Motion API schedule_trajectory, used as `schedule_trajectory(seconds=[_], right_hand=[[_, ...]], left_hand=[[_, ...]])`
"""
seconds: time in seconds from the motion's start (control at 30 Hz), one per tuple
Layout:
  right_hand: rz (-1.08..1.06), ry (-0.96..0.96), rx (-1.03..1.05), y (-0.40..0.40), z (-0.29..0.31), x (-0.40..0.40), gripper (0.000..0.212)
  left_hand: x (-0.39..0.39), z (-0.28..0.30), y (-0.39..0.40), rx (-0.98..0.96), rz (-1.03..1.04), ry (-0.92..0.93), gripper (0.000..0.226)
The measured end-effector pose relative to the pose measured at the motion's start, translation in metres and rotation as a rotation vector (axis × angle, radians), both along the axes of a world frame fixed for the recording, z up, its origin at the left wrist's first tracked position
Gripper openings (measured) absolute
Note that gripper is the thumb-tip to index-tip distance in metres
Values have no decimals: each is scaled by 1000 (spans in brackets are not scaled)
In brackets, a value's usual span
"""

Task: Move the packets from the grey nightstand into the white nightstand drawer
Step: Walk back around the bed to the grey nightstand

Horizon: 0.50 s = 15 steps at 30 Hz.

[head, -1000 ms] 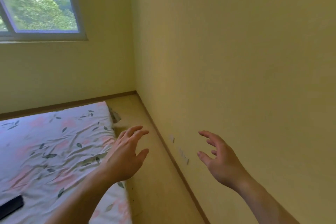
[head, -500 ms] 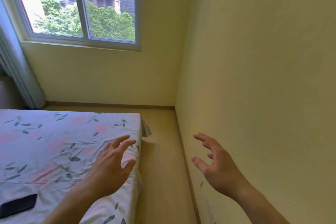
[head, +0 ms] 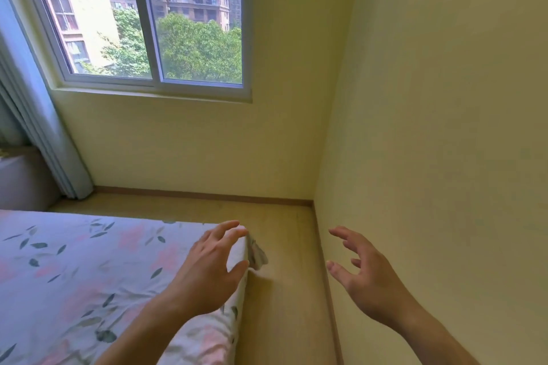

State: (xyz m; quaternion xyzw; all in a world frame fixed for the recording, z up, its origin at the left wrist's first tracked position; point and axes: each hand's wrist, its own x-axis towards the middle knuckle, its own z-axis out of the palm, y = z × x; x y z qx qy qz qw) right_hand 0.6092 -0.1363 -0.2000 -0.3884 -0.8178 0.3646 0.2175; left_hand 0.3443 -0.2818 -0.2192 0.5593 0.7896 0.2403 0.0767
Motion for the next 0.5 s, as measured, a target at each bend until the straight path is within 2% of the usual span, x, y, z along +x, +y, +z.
schedule_trajectory(seconds=[0.23, 0.5], right_hand=[[118, 15, 5, 164, -15, -82, 58], [359, 12, -16, 342, -1, -209, 60]], left_hand=[[-58, -6, 141, 10, 68, 15, 53], [-139, 5, 244, -3, 348, 15, 55]])
